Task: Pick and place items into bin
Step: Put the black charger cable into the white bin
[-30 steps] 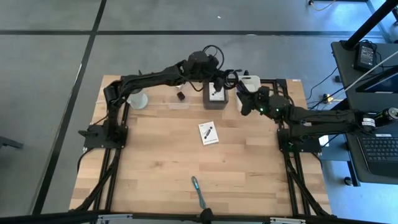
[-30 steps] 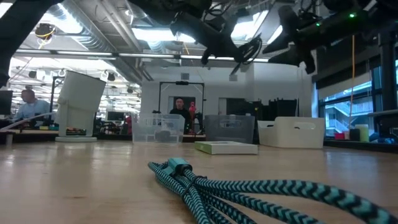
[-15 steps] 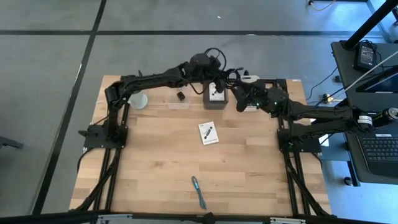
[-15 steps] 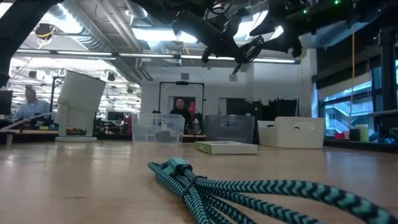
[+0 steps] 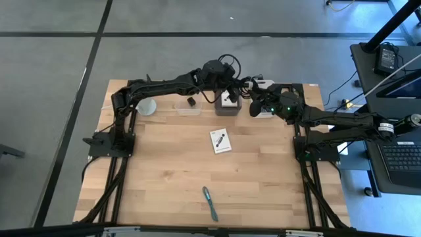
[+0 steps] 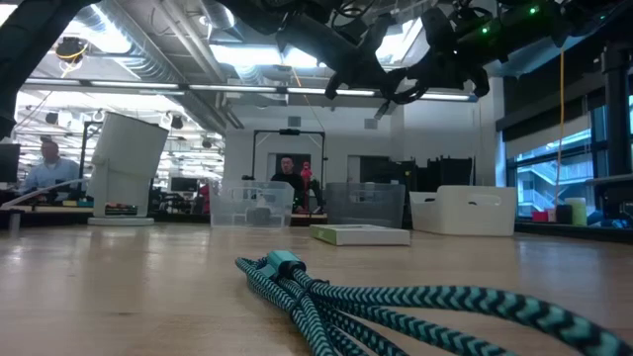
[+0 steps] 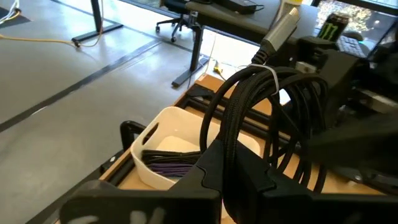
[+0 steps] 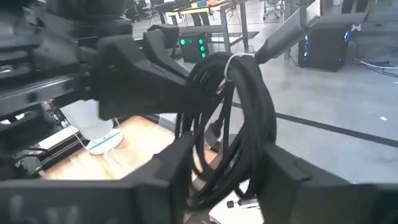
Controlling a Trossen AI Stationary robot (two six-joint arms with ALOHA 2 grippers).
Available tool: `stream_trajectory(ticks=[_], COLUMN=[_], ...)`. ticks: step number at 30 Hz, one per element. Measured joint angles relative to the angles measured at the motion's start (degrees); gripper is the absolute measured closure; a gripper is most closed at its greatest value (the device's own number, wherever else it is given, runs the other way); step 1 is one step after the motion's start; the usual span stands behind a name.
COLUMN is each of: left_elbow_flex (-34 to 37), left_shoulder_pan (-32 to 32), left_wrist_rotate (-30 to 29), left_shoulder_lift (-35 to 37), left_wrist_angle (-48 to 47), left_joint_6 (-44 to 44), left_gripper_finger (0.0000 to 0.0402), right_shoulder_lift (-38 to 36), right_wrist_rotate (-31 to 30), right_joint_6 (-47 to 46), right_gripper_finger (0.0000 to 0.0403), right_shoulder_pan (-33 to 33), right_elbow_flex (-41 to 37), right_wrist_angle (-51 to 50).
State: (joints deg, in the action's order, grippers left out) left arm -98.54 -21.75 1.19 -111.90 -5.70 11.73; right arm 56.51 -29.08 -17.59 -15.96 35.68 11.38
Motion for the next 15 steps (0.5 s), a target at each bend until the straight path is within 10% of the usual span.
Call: stream_trajectory(ticks=[6, 15], left_elbow_flex=[0.0, 0.0], left_shoulder_pan=[0.1, 0.0], left_wrist_rotate=[0.0, 0.1], left_shoulder_lift=[0.0, 0.0], left_wrist_angle=[1.1, 1.4], left_joint_6=[-1.0, -1.1], left_gripper_finger=[0.0394, 0.0378], right_shoulder_lift=[0.0, -1.7], right_wrist_rotate=[-0.2, 0.1], right_joint_6=[3.0, 3.7], right_gripper_finger=[0.0383, 0.0391], right_shoulder_pan=[-0.1, -0.1], right_elbow_flex=[0.0, 0.0], right_wrist_angle=[0.0, -0.6])
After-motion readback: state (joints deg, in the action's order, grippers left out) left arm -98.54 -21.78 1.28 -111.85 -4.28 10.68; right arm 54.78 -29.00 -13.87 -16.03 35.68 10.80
